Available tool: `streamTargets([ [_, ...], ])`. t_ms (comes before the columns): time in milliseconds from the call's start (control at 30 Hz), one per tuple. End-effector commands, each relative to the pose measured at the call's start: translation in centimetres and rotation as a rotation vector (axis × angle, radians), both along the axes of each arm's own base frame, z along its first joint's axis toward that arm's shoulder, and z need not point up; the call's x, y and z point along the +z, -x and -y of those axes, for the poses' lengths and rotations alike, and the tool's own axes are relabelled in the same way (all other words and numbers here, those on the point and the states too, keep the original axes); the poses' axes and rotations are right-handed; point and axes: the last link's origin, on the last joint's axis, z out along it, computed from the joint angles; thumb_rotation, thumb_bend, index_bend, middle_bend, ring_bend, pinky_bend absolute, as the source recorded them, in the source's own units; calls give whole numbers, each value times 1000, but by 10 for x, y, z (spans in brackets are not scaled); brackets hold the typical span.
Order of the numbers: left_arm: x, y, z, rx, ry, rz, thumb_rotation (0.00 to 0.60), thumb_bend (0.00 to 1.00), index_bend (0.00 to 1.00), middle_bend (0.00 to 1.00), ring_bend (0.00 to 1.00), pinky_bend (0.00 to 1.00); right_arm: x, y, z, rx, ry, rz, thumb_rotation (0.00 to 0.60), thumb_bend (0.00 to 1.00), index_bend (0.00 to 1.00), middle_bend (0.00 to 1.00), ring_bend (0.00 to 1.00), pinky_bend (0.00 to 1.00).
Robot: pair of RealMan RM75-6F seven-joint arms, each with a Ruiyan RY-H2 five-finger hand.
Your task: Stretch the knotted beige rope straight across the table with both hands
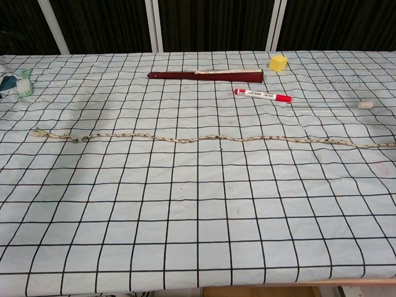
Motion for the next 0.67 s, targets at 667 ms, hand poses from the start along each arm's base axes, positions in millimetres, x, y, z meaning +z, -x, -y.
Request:
streamTargets([
  [667, 41, 97, 180, 6, -137, 61, 600, 25, 118, 0, 0, 0, -45, 36, -185, 84, 38, 2, 600, 136, 0, 0, 59, 178],
])
